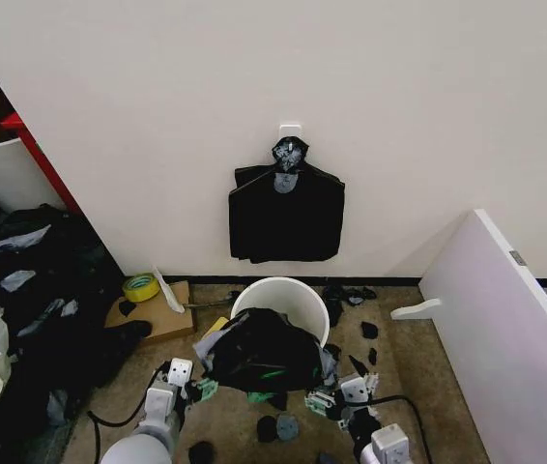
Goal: Place the garbage bag over the trash bin.
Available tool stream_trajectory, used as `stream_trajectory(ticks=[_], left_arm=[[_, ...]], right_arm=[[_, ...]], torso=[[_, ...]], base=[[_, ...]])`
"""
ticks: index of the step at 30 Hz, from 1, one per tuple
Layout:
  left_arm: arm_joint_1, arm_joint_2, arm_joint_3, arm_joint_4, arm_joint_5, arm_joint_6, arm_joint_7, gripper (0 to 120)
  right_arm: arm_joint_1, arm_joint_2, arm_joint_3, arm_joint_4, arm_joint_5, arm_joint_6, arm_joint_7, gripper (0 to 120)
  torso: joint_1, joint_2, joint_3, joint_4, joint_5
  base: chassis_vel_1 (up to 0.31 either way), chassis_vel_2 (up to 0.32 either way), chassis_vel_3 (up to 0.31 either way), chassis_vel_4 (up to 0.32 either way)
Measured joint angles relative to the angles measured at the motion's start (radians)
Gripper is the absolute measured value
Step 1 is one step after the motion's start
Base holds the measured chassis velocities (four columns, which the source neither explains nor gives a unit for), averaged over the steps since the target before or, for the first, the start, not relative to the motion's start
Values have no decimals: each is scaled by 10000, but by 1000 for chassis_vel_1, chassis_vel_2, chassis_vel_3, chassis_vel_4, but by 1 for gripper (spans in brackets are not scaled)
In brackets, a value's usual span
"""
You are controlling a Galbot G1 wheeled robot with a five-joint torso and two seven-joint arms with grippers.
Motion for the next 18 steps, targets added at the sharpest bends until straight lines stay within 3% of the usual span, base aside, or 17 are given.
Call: stream_trajectory(ticks=[7,9,10,18], left_arm=[[136,-184,-68,662,1970,-2097,1469,100],[175,-167,-79,684,2147,-2250,1574,100],[381,48,-161,736,2751,-2828,2114,100],[664,630,-527,1097,2746,-4151,4711,100]], right_arm=[[289,270,24,-914,-1171,1676,-1521,100],[309,297,25,-970,-1254,1755,-1604,100],[427,462,0,-1204,-1444,1895,-1749,100],[740,988,-200,-1789,-1427,1846,-1743,100]], torso=[[0,0,0,0,0],[0,0,0,1,0],[0,0,0,1,-1],[0,0,0,1,-2]], base=[[0,0,0,0],[0,0,0,0],[0,0,0,0],[0,0,0,0]])
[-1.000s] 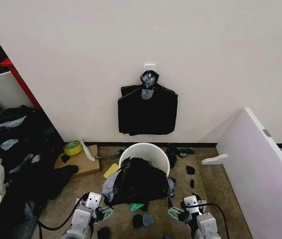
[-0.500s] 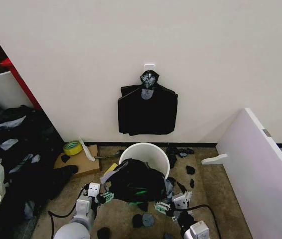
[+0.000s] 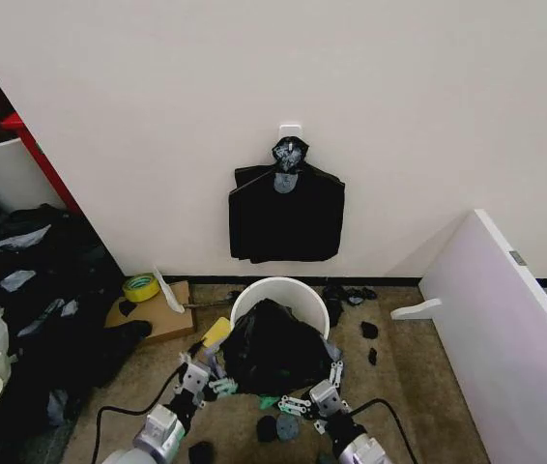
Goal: Place the garbage bag over the trash bin.
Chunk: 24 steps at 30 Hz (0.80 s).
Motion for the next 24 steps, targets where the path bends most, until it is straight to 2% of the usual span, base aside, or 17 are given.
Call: stream_trajectory(ticks=[4,10,18,24], left_arm=[[-197,100,-716,636,-383,-808,1485,100],[-475,98,-1097,1353,-791,-1172,2332,100],[-587,-4,-1176,1696,-1133,-1565,3178,100],[-809,-60,-1485,2097,-1710,-2124,4524,100]], right_arm=[[72,197,-81,-202,6,-40,4,100],[180,454,-191,-517,-54,-35,-73,100],[498,914,-409,-1186,-500,20,-113,100],[859,1292,-541,-1984,-1010,94,9,100]], torso=[[0,0,0,-1,0],[0,0,0,-1,-1],[0,0,0,0,2],[0,0,0,0,1]], base=[[0,0,0,0],[0,0,0,0],[0,0,0,0],[0,0,0,0]])
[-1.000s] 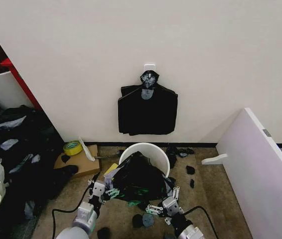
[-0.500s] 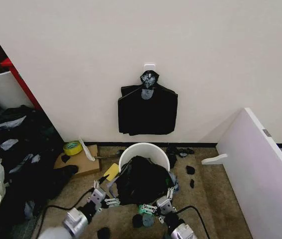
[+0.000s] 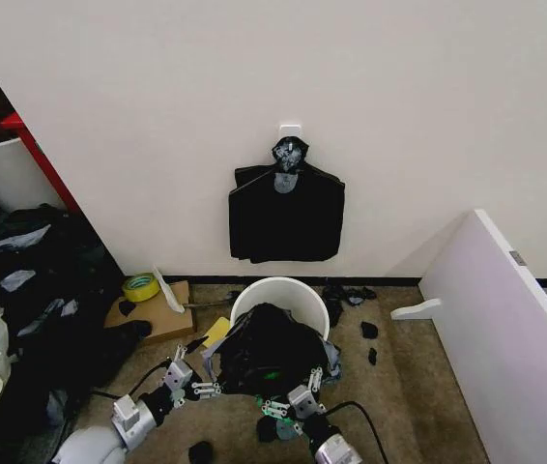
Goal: Place the garbage bag over the trash bin.
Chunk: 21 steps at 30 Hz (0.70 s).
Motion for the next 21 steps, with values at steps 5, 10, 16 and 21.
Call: stream_trajectory(ticks=[5,10,16,21], left_arm=[[-114,0,-285,273,-171,-383,837,100],[-212,-24,-611,570,-330,-729,1968,100],[-498,-96,-1233,1053,-797,-1055,4086,100],[-759,-130,-1658,1363,-1431,-1140,5287,100]], right_arm=[[182,127,-46,-261,-8,-28,170,100],[278,203,-61,-422,35,-108,284,100],[244,224,-109,-383,49,-148,321,100],[129,216,-91,-261,41,-114,335,100]], torso=[[0,0,-1,0,0],[0,0,-1,0,0],[0,0,-1,0,0],[0,0,0,0,1]], base=[[0,0,0,0],[0,0,0,0],[0,0,0,0],[0,0,0,0]])
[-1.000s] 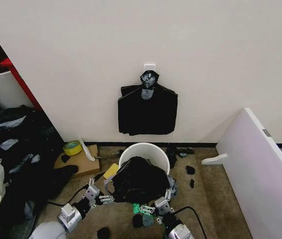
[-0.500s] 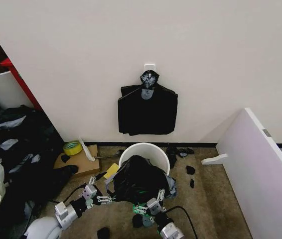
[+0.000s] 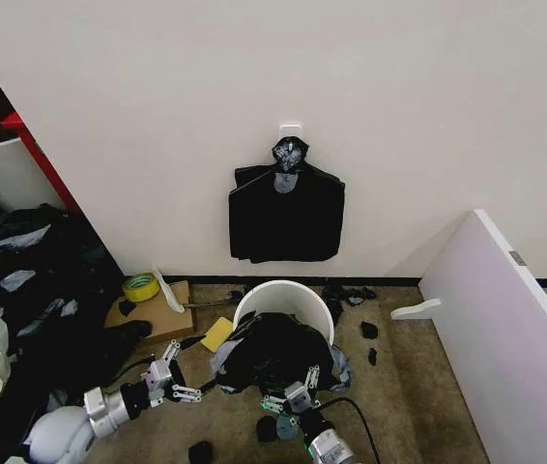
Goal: Place the garbage bag over the trash bin.
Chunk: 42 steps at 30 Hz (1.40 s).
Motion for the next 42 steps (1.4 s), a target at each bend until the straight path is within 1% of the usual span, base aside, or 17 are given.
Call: stream_trajectory(ticks=[3,13,16,17,19,21,23,24,25,26,28,30,33,35,39,41,42], left_arm=[[-209,-19,-376,114,-606,27,782,100],[-450,-204,-951,-52,-1263,168,936,100],[-393,-560,-1400,-353,-1422,296,815,100],[-393,-560,-1400,-353,-1422,296,815,100],[-312,-842,-1649,-534,-1384,321,220,100],[-162,-1200,-1836,-787,-1312,358,-637,100],[43,-1617,-1885,-1155,-958,369,-2151,100],[75,-1682,-1884,-1212,-888,376,-2411,100],[173,-1936,-1837,-1436,-635,408,-3393,100],[173,-1936,-1837,-1436,-635,408,-3393,100],[352,-2307,-1659,-1808,-302,473,-4745,100],[487,-2612,-1576,-2142,-104,574,-5386,100],[635,-2912,-1596,-2536,202,633,-5690,100],[674,-2959,-1621,-2618,250,649,-5750,100],[898,-3166,-1859,-2979,399,730,-6060,100],[960,-3200,-1933,-3018,439,744,-6135,100],[960,-3200,-1933,-3018,439,744,-6135,100]], right_arm=[[-226,-173,13,465,51,337,-120,100],[-963,-1301,602,2306,373,1688,-1322,100],[-746,-1721,1124,3032,1449,1675,-1504,100],[-746,-1721,1124,3032,1449,1675,-1504,100],[-323,-1797,1353,3235,2294,1132,-1287,100],[500,-1882,1495,3290,3400,197,-962,100],[1556,-2002,1522,3107,4568,-743,-858,100],[1736,-2020,1518,3052,4763,-886,-867,100],[2464,-2103,1479,2776,5464,-1472,-1015,100],[2464,-2103,1479,2776,5464,-1472,-1015,100],[3666,-2224,1332,2016,6226,-2423,-1781,100],[4673,-2228,1174,881,6175,-2972,-3051,100],[6003,-1969,1054,-737,5474,-3462,-4868,100],[6352,-1849,1018,-1133,5179,-3655,-5143,100],[7475,-1286,935,-2527,4154,-4794,-6074,100],[7757,-1106,954,-2992,3672,-4980,-6686,100],[7757,-1106,954,-2992,3672,-4980,-6686,100]], torso=[[0,0,0,-1,2],[0,0,0,-1,0],[0,0,0,-2,1],[0,0,0,-2,1],[0,0,0,-1,1],[0,0,0,-1,2],[0,0,0,1,3],[0,0,0,1,3],[0,0,1,4,3],[0,0,1,4,3],[0,0,1,2,-2],[0,0,1,0,4],[1,-1,1,-3,0],[1,0,1,-3,1],[1,0,1,1,0],[1,-1,1,1,1],[1,-1,1,1,1]], base=[[0,0,0,0],[0,0,0,0],[0,0,0,0],[0,0,0,0],[0,0,0,0],[0,0,0,0],[0,0,0,0],[0,0,0,0],[0,0,0,0],[0,0,0,0],[0,0,0,0],[0,0,0,0],[0,0,0,0],[0,0,0,0],[0,0,0,0],[0,0,0,0],[0,0,0,0]])
